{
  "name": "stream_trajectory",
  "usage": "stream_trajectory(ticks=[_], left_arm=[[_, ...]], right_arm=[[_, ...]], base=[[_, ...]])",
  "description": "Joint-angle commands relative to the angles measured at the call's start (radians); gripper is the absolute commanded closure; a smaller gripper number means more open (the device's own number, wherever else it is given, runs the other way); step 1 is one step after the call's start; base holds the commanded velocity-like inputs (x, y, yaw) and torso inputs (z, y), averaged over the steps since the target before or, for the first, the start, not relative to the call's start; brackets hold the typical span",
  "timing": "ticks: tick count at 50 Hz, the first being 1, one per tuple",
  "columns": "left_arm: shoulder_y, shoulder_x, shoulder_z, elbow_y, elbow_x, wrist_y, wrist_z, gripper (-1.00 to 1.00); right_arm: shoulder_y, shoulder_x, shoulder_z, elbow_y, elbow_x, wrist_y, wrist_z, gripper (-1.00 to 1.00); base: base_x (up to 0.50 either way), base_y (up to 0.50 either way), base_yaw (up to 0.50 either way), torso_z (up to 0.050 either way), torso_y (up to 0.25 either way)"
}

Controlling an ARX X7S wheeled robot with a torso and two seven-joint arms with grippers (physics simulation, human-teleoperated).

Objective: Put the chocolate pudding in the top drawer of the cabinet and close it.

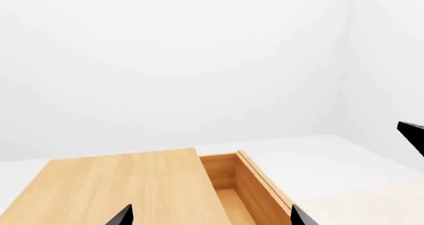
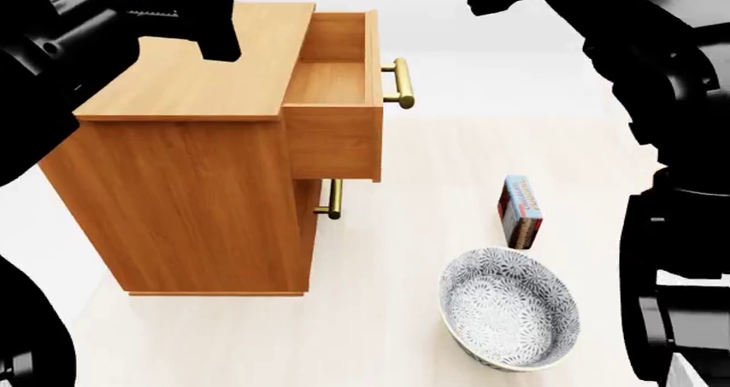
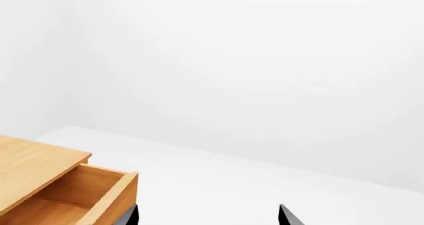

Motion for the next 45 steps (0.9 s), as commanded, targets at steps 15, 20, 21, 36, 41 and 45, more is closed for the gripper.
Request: stream_trajectory(ticks=[15,20,21,36,41,45], left_arm=[[-0.097,-0.155,-0.018,-0.046,-0.917,0.045,-0.768,-1.0],[-0.096,-0.213,0.025,-0.011,-1.045,0.122,-0.852,-1.0],[-0.1,-0.224,0.032,-0.001,-1.07,0.138,-0.867,-1.0],[-0.123,-0.275,0.051,0.063,-1.15,0.216,-0.907,-1.0],[-0.116,-0.275,0.044,0.071,-1.142,0.216,-0.893,-1.0],[-0.114,-0.277,0.036,0.076,-1.135,0.213,-0.879,-1.0]], right_arm=[[0.452,-0.26,-0.105,1.068,-0.037,-0.39,-0.156,-1.0],[0.456,-0.261,-0.271,1.094,0.172,-0.384,-0.102,-1.0],[0.455,-0.261,-0.298,1.095,0.208,-0.375,-0.089,-1.0],[0.44,-0.261,-0.379,1.096,0.532,-0.268,0.156,-1.0],[0.437,-0.261,-0.564,1.096,0.734,-0.287,0.209,-1.0],[0.444,-0.261,-0.802,1.096,0.974,-0.324,0.23,-1.0]], base=[[0.0,0.0,0.0,0.0,0.0],[0.0,0.0,0.0,0.0,0.0],[0.0,0.0,0.0,0.0,0.0],[0.0,0.0,0.0,0.0,0.0],[0.0,0.0,0.0,0.0,0.0],[0.0,0.0,0.0,0.0,0.0]])
